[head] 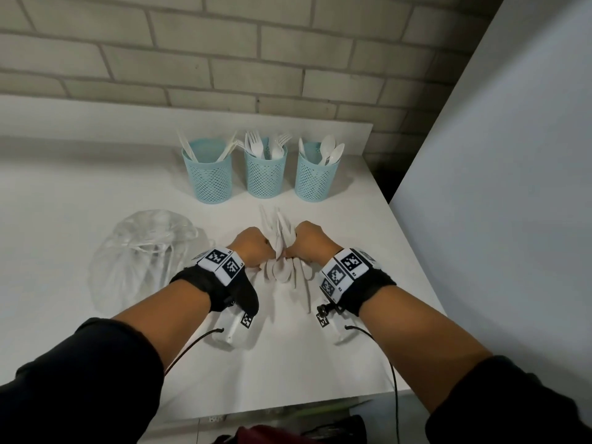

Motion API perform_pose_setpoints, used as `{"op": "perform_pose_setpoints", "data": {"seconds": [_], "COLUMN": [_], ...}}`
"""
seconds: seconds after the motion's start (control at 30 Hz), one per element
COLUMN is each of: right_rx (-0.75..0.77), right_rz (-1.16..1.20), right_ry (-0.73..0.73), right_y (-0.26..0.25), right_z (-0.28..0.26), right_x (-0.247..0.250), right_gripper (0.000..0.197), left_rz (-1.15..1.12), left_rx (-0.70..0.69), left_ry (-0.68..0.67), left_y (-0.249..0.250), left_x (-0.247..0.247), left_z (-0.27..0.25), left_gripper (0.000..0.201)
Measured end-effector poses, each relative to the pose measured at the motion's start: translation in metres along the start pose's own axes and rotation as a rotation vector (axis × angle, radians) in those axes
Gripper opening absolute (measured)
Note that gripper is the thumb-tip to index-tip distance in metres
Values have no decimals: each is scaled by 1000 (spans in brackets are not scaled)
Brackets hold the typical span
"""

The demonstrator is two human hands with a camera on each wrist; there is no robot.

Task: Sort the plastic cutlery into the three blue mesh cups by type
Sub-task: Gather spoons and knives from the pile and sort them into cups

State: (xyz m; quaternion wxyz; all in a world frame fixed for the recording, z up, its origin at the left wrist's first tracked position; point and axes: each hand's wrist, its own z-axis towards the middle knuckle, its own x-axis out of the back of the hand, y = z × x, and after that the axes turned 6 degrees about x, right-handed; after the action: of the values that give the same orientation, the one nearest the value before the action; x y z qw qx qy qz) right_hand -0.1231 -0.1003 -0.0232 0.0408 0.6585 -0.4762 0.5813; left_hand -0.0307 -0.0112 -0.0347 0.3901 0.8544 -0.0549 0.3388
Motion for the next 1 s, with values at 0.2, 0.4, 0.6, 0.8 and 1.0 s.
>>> {"op": "perform_pose_setpoints", "data": {"seconds": [0.2,0.4,0.6,0.8,1.0], "right_rx": [14,67,84,105,111], "right_rz": [60,348,986,1172,1285], "right_ry": [110,188,69,-75,-105], "right_y": [-3,-7,-21,-32,-37], "right_z": [7,8,6,6,9], "right_x": [7,18,33,42,41], "right_gripper": [27,9,11,19,31], "left_rz": [-31,-100,107,55,-288], "left_rx": [98,172,110,140,162], "left_ry": [76,11,88,205,79], "left_y": [-5,-5,4,18,15], "left_x": [10,26,52,65,75], "left_z": [7,5,-11,-34,-39], "left_gripper": [36,16,37,40,16]}}
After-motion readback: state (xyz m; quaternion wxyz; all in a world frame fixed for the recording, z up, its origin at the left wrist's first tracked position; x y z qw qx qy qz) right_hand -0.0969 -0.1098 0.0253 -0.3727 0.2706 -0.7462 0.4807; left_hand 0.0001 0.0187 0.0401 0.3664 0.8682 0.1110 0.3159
